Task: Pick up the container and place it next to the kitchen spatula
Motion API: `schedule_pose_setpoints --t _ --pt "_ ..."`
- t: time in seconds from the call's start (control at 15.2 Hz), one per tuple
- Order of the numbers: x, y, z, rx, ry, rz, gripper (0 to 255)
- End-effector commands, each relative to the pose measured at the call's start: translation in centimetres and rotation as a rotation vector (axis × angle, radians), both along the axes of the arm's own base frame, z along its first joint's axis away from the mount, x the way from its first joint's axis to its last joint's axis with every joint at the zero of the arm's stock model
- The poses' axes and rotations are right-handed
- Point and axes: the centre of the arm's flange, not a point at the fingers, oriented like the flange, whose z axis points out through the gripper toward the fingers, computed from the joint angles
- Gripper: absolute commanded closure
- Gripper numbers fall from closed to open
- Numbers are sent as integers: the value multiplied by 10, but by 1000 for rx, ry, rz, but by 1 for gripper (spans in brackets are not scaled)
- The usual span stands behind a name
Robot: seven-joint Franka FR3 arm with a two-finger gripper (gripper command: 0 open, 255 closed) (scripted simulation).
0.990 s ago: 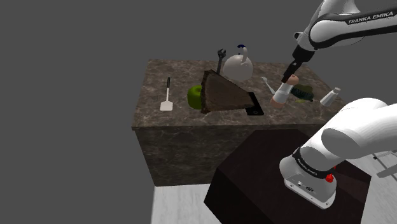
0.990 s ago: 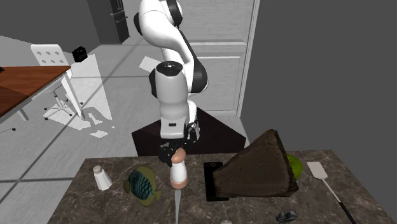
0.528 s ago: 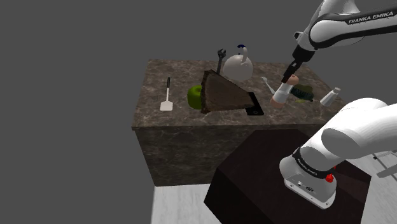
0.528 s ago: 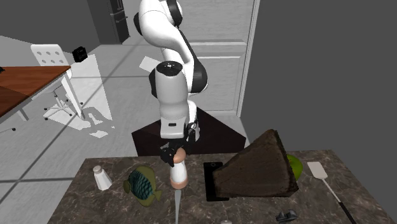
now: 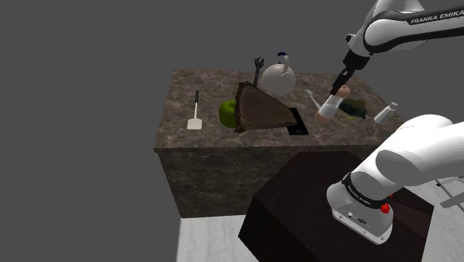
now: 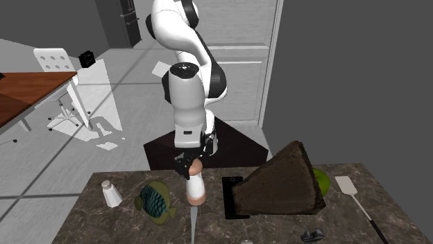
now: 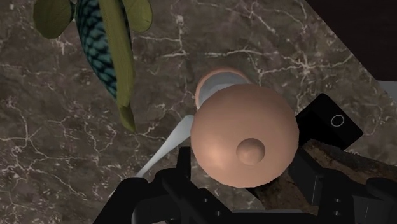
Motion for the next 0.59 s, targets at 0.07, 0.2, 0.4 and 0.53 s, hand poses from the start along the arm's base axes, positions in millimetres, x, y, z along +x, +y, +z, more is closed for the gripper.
schedule_pose_setpoints --t 0.07,0.2,0.4,0.53 --pt "0 0 16 0 0 0 255" --pt "0 0 26 0 0 0 255" --pt "0 0 42 0 0 0 255" --pt "0 0 52 0 0 0 255"
